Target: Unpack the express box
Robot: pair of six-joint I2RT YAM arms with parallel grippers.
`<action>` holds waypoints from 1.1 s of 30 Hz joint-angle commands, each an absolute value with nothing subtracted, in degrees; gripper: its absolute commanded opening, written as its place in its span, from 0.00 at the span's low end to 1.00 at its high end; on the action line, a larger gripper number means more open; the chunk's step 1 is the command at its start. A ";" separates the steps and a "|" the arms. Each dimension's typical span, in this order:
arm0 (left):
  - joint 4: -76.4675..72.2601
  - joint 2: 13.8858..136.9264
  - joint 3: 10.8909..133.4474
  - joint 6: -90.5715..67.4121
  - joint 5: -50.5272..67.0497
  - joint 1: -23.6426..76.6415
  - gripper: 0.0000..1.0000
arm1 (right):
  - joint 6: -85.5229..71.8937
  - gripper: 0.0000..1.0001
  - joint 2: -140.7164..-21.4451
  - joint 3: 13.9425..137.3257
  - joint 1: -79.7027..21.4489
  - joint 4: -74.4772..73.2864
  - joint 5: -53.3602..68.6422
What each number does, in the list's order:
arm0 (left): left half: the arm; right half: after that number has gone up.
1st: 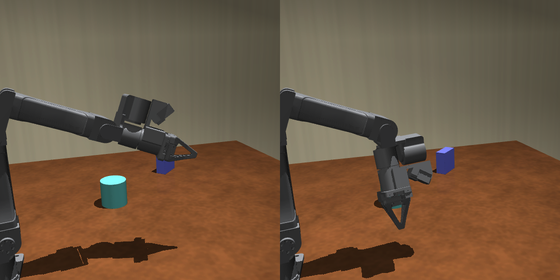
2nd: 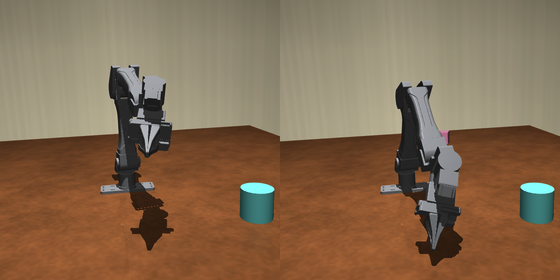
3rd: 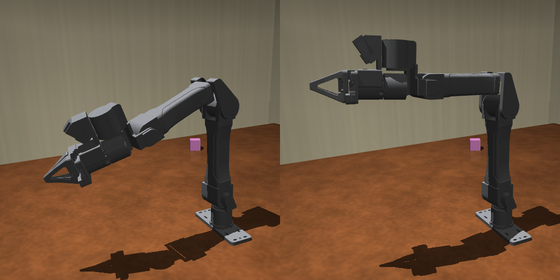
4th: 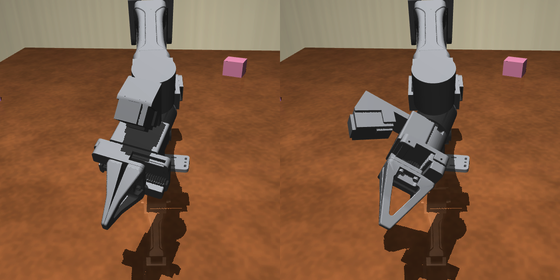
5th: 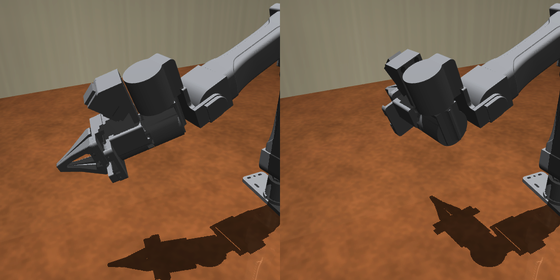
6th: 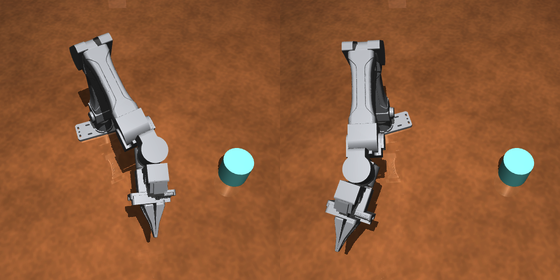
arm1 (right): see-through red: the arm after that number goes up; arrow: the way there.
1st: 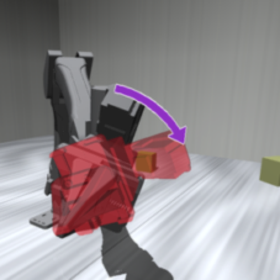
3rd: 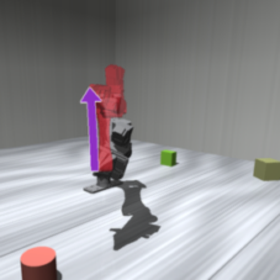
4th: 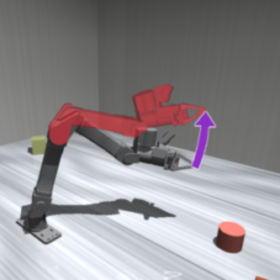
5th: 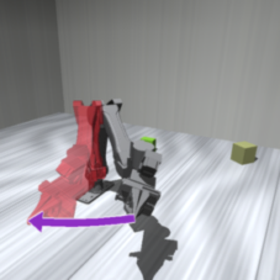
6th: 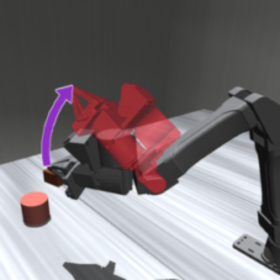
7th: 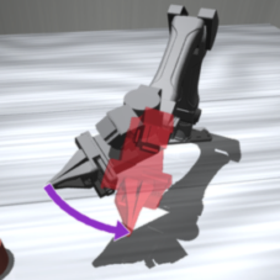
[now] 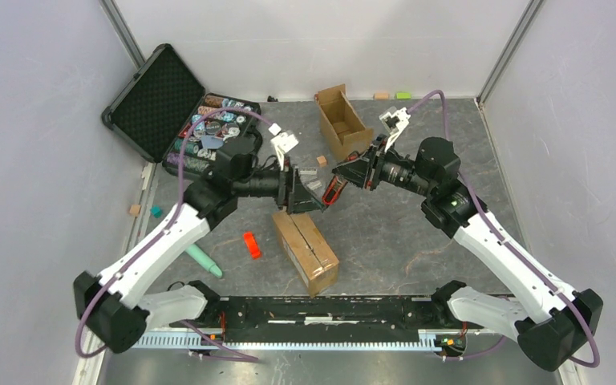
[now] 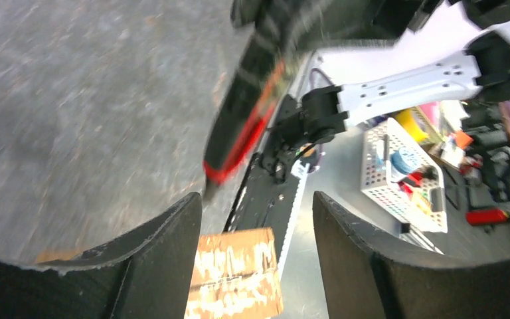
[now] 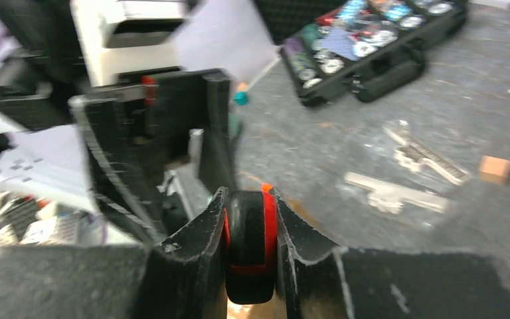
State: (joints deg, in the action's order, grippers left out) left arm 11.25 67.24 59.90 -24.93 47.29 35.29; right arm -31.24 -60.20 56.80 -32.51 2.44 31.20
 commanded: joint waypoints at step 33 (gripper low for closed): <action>-8.32 43.99 12.53 -53.49 6.87 56.23 0.40 | -11.29 0.00 -78.77 59.83 -48.51 1.89 4.58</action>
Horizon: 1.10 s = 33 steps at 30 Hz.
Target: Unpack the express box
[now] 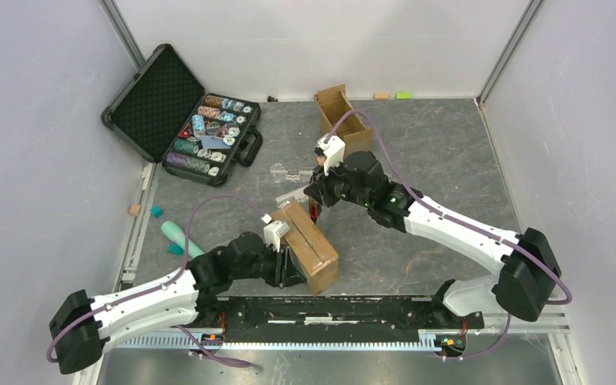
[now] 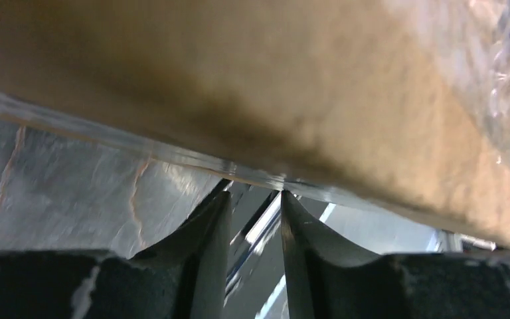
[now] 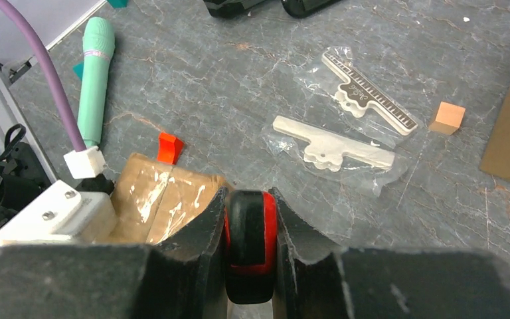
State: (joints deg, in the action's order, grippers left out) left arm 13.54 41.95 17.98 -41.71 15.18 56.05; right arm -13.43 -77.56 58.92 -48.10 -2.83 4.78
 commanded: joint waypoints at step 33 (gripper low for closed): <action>39.73 45.92 48.75 -42.60 -16.36 50.00 0.57 | -0.75 0.00 -76.42 67.76 -48.50 -5.08 -15.40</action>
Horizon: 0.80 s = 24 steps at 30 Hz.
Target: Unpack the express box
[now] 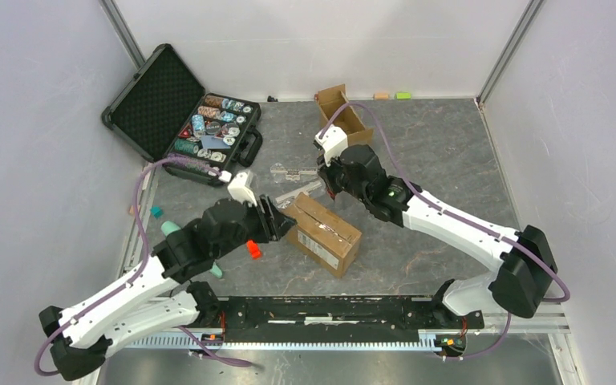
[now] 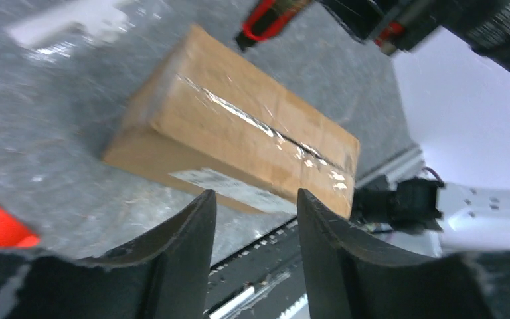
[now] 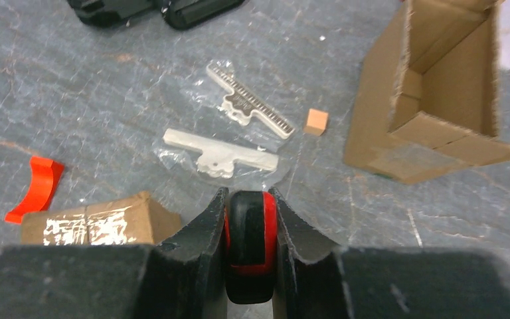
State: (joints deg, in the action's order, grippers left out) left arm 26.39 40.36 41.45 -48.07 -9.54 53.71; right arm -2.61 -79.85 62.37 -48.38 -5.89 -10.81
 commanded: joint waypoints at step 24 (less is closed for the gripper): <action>26.89 57.85 48.93 -36.26 8.54 34.03 0.61 | -6.80 0.00 -66.54 61.55 -58.10 10.14 -16.90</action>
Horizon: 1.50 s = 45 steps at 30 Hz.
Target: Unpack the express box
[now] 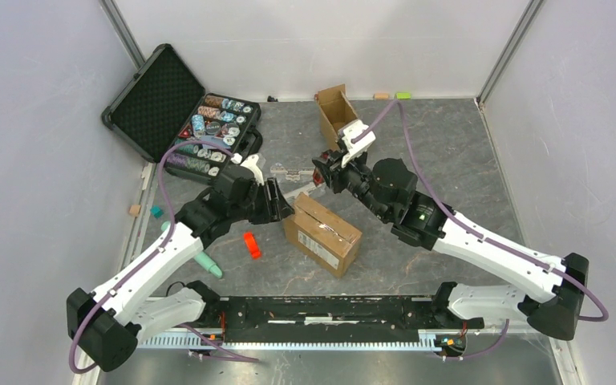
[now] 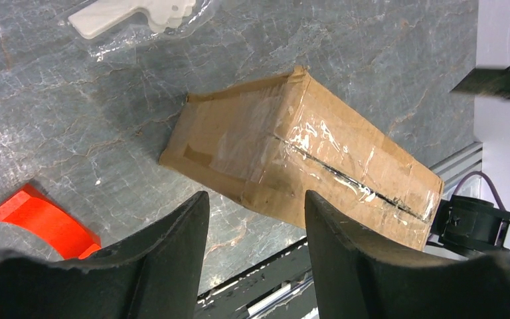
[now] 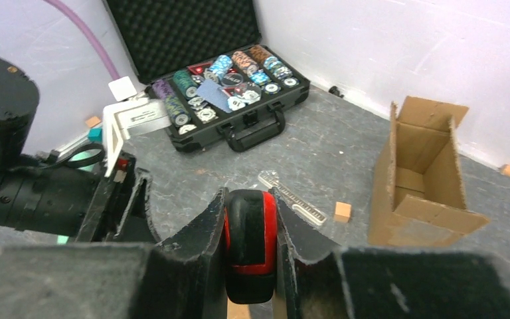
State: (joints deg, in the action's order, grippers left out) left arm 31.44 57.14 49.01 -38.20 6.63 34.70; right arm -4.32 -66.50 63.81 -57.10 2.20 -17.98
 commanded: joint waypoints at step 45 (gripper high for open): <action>23.11 57.96 43.62 -37.35 11.25 31.20 0.52 | -10.09 0.00 -68.28 43.76 -58.88 33.70 -8.27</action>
